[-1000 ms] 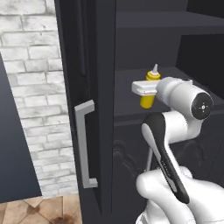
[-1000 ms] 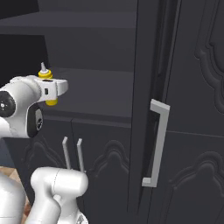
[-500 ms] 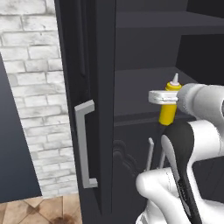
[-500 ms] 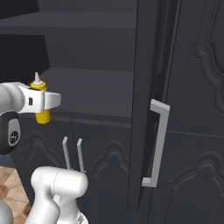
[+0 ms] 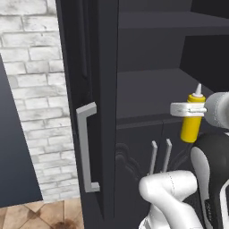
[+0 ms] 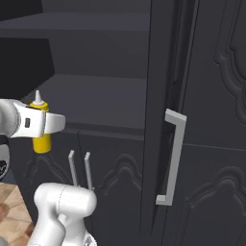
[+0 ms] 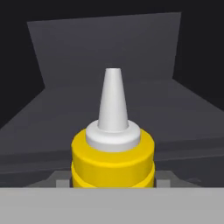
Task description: Move the hot dog bun to the plate on the dining table and place the condiment next to that plate. Then navigate to the fridge and take the sausage and place it on the plate as well.
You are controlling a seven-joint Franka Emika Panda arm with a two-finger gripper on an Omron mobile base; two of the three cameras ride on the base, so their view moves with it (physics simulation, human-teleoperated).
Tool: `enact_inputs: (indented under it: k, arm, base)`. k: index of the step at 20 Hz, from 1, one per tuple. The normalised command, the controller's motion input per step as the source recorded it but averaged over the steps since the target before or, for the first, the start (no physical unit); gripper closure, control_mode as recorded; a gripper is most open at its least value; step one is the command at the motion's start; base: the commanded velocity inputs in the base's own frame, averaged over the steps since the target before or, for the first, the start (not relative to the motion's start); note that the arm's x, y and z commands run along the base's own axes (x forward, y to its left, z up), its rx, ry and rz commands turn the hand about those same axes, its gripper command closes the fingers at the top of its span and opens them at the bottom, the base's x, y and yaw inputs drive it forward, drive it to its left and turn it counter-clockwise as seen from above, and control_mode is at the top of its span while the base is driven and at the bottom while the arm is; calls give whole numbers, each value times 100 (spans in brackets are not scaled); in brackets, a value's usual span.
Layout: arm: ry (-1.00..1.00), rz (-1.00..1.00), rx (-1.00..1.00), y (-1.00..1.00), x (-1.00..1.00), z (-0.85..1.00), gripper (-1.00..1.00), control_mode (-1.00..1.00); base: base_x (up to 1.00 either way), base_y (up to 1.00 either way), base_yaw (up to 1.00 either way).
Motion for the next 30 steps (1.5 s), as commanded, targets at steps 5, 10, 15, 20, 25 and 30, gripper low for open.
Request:
enact_inputs:
  k: [5,10,15,20,25,30]
  arm:
    - [4,2,-1,6,0,-6,100,100]
    - [0,0,0,0,0,0,100,100]
    - [0,0,0,0,0,0,100,100]
    - [0,0,0,0,0,0,100,100]
    - [0,0,0,0,0,0,100,100]
    - [0,0,0,0,0,0,100,100]
  base:
    - [-15,36,3]
    - [-42,38,-12]
    - [-50,3,-42]
    - [-49,-5,-58]
    - [-54,-9,-72]
    - [-41,-35,-70]
